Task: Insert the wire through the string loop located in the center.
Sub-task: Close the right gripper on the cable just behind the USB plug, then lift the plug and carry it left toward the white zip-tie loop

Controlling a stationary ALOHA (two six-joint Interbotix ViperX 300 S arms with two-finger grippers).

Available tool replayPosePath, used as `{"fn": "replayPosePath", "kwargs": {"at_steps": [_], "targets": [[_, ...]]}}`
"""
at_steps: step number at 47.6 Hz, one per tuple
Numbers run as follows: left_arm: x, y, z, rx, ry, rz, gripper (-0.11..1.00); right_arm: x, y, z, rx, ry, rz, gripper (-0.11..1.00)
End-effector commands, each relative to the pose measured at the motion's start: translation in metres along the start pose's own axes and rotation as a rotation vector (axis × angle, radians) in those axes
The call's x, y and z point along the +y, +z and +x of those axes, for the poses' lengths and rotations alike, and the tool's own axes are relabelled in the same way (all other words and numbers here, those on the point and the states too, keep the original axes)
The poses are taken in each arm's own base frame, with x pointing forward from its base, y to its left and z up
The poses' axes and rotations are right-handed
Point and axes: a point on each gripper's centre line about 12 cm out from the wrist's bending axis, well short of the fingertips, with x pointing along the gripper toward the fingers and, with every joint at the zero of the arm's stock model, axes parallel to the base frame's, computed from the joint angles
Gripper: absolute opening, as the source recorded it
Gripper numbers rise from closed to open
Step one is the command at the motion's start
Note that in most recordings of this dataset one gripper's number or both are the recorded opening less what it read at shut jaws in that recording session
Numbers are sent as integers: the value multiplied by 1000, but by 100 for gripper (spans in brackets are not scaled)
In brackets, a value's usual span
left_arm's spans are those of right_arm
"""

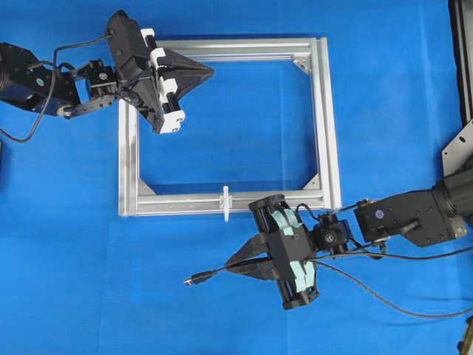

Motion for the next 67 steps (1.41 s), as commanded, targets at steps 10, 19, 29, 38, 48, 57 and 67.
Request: {"fn": "replayPosePath", "kwargs": {"at_steps": [10,19,29,38,48,57,67], "targets": [[-2,13,-2,-39,-8,-2,0,4,14,-4,-40,10,-3,-2],[-2,12,-3,-35,-8,-2,0,4,14,-4,-40,10,-1,-2],[-2,11,-4,-35,-7,-2,0,3,14,-4,-41,8,-1,-2],[-2,11,-4,-35,-7,-2,0,4,14,-4,-40,10,-1,-2],[-3,11,-4,-35,-10,-3,0,4,13,-5,-39,10,-2,-2],[-3,11,-4,-33,-10,-3,0,3,10,-7,-32,7,-1,-2],[-3,11,-4,-35,-11,-4,0,0,-6,-25,-2,-3,21,-2]]}}
